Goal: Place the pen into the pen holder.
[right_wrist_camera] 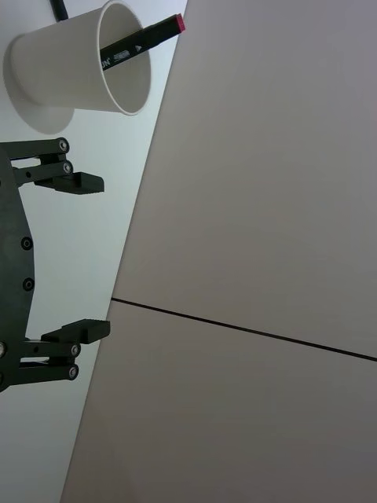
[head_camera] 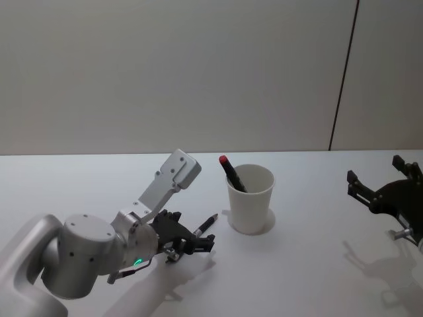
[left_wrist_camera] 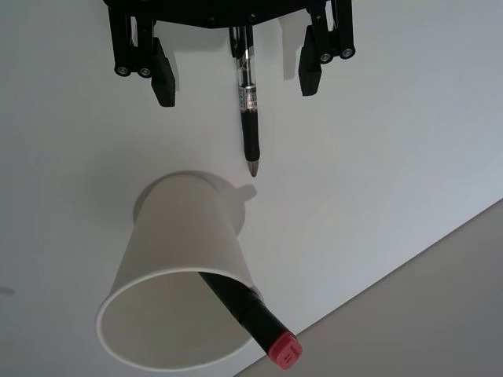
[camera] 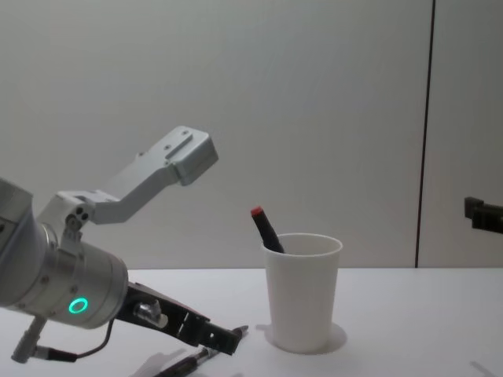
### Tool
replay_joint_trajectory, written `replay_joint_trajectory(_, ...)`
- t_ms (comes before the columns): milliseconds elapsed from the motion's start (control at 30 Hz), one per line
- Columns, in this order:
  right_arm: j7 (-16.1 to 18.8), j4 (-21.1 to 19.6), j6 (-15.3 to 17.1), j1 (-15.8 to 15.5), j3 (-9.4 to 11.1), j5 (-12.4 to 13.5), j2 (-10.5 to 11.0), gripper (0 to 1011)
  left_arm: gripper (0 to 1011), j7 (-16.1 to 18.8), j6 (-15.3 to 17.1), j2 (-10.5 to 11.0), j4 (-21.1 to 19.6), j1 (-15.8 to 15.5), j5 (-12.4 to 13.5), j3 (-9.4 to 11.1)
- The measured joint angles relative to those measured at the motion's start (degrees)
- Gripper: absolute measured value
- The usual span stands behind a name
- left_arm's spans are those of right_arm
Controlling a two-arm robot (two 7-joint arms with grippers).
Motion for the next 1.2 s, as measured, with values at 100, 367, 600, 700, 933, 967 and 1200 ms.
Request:
replay_joint_trajectory(100, 0.0, 0.0, 0.0, 0.0, 0.0, 0.0, 0.0, 1002, 1004, -0.2, -0.1, -0.3, 0.7, -0.3, 0.3, 0.1)
replay_joint_trajectory(367, 0.0, 0.0, 0.0, 0.0, 0.0, 0.0, 0.0, 1002, 1004, -0.5, -0.5, -1.0, 2.7, -1.2, 1.1, 0.3)
replay_joint_trajectory(600, 0.0, 0.0, 0.0, 0.0, 0.0, 0.0, 0.0, 1002, 1004, -0.7, -0.6, -1.4, 3.9, -1.8, 1.6, 0.4)
replay_joint_trajectory(700, 0.0, 0.0, 0.0, 0.0, 0.0, 0.0, 0.0, 1002, 1004, -0.8, -0.7, -1.6, 4.5, -2.1, 1.8, 0.5)
replay_joint_trajectory(933, 0.0, 0.0, 0.0, 0.0, 0.0, 0.0, 0.0, 1002, 1004, -0.8, -0.4, -1.9, 5.3, -2.5, 2.0, 0.5)
replay_joint_trajectory(967, 0.0, 0.0, 0.0, 0.0, 0.0, 0.0, 0.0, 1002, 1004, -0.8, -0.3, -1.9, 5.4, -2.5, 2.1, 0.5)
replay_joint_trajectory(1200, 0.0, 0.0, 0.0, 0.0, 0.0, 0.0, 0.0, 1002, 1004, -0.4, 0.3, -2.0, 5.9, -2.6, 1.7, 0.2)
